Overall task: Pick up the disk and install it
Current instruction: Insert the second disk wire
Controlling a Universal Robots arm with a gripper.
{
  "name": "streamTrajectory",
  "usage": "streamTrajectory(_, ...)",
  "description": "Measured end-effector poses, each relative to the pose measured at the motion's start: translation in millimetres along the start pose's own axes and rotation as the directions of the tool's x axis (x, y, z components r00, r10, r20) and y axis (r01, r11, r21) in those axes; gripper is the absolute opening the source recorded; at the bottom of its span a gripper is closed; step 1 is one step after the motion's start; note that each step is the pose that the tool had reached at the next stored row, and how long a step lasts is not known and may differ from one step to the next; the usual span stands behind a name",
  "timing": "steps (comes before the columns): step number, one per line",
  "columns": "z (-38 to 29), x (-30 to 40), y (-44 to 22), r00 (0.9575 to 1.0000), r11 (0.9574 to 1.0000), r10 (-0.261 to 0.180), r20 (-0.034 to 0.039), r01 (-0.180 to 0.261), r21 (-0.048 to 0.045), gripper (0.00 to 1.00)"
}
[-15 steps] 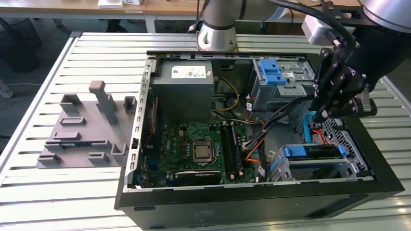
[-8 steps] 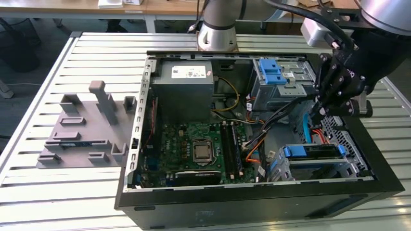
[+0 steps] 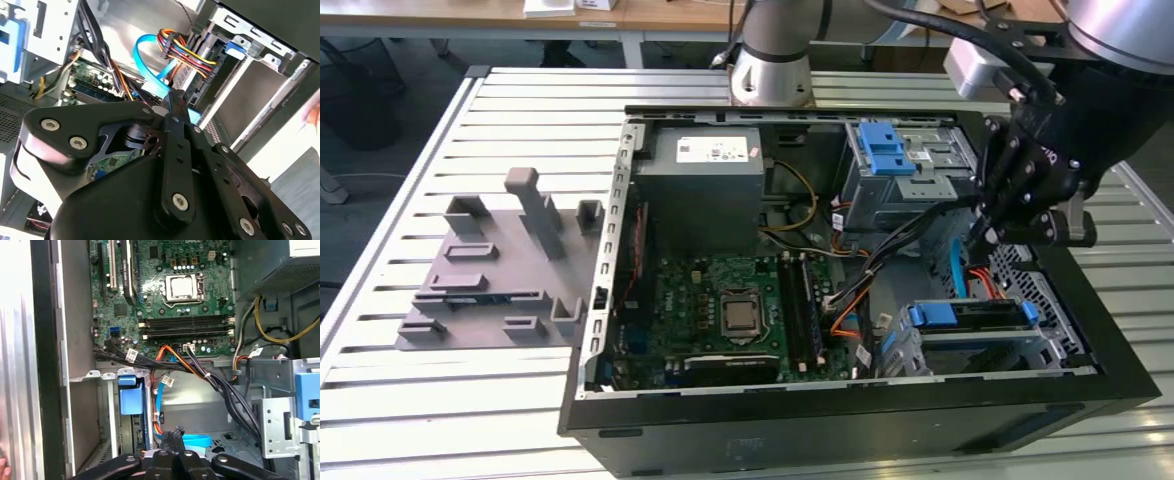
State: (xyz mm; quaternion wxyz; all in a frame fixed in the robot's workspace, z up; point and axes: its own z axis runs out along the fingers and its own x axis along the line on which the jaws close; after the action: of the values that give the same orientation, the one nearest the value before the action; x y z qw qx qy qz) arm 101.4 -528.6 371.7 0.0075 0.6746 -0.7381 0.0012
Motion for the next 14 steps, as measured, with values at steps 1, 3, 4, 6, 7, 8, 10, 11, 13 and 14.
streamTrajectory(1,0.1,0.0,0.0,1.0000,1.0000,0.000,-0.0084,0.000,0.0008,0.12)
streamTrajectory(3,0.4,0.0,0.0,0.9994,1.0000,0.000,-0.0344,0.000,0.0032,0.18)
streamTrajectory(4,0.7,0.0,0.0,0.9990,1.0000,0.000,-0.0451,0.000,0.0041,0.18)
streamTrajectory(6,1.1,0.0,0.0,0.9978,1.0000,0.001,-0.0659,0.000,0.0060,0.18)
streamTrajectory(7,1.3,0.0,0.0,0.9971,1.0000,0.001,-0.0755,0.000,0.0069,0.18)
streamTrajectory(8,1.6,0.0,0.0,0.9965,1.0000,0.001,-0.0838,0.000,0.0075,0.18)
streamTrajectory(10,2.8,0.0,0.0,0.9959,1.0000,0.001,-0.0907,0.000,0.0083,0.18)
streamTrajectory(11,3.4,0.0,0.0,0.9958,1.0000,0.001,-0.0914,0.000,0.0084,0.18)
streamTrajectory(13,4.7,0.0,0.0,0.9958,1.0000,0.001,-0.0921,0.000,0.0085,0.19)
streamTrajectory(14,5.3,-0.1,0.0,0.9957,1.0000,0.001,-0.0924,0.000,0.0086,0.19)
